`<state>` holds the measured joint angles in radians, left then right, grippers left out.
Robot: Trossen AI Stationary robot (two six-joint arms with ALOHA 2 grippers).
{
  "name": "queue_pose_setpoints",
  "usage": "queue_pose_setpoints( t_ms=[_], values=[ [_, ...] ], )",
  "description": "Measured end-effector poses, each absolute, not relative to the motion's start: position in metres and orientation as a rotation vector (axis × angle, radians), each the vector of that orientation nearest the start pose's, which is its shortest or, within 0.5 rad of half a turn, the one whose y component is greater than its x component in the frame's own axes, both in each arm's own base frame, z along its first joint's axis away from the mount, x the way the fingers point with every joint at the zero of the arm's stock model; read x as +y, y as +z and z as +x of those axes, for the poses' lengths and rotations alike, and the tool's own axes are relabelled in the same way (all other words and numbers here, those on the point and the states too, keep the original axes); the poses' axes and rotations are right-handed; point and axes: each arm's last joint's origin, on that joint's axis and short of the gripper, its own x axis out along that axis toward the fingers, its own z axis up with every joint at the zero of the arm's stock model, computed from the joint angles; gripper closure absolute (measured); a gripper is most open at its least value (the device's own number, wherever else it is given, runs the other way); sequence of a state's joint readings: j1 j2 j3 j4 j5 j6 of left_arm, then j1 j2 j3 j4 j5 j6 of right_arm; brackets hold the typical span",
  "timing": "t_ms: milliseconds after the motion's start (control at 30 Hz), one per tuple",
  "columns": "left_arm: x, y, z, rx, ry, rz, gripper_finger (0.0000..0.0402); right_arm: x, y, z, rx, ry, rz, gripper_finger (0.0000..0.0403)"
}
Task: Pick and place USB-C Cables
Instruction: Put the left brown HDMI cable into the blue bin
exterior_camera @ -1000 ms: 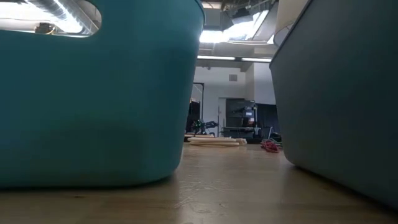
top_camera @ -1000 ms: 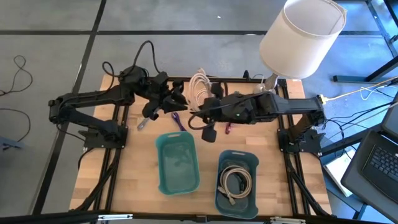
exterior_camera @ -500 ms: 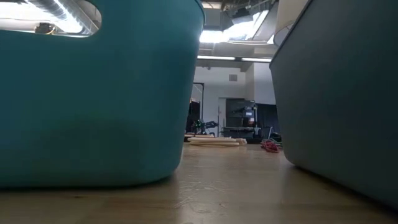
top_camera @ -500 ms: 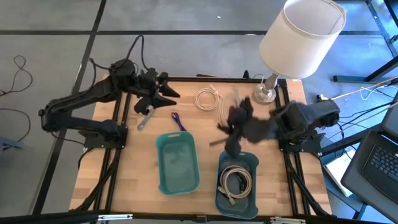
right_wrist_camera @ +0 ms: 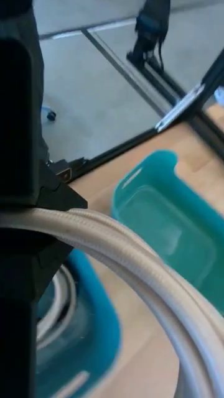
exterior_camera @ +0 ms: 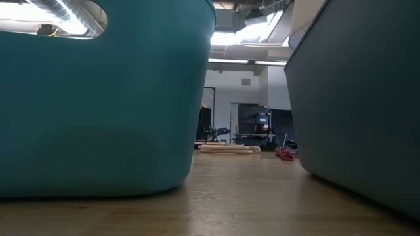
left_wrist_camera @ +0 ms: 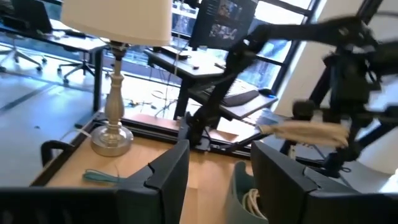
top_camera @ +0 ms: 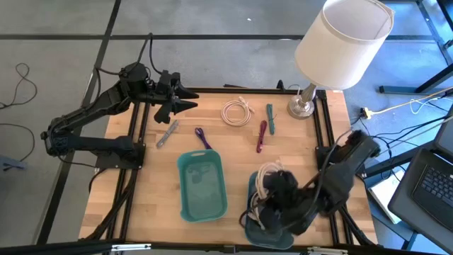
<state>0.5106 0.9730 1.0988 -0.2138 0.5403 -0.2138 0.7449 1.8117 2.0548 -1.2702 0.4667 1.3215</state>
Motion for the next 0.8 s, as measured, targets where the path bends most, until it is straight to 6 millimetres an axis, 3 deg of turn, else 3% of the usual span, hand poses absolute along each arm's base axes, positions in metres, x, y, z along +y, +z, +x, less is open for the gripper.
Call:
queue_pose_setpoints(
  t_ms=[333, 567, 800],
  values=[
    [0.088, 0.404, 0.179, 0.077, -0.003, -0.258, 0.0243, 0.267, 0.319, 0.293, 1.228, -0.515, 0.735, 0.0377],
    [0.088, 0.404, 0.180, 0.077, -0.004, -0.258, 0.0241, 0.281, 0.296, 0.307, 1.259, -0.499, 0.762, 0.0377],
    [0.087, 0.404, 0.180, 0.078, -0.012, -0.259, 0.0240, 0.284, 0.269, 0.312, 1.257, -0.524, 0.788, 0.0377]
  ],
)
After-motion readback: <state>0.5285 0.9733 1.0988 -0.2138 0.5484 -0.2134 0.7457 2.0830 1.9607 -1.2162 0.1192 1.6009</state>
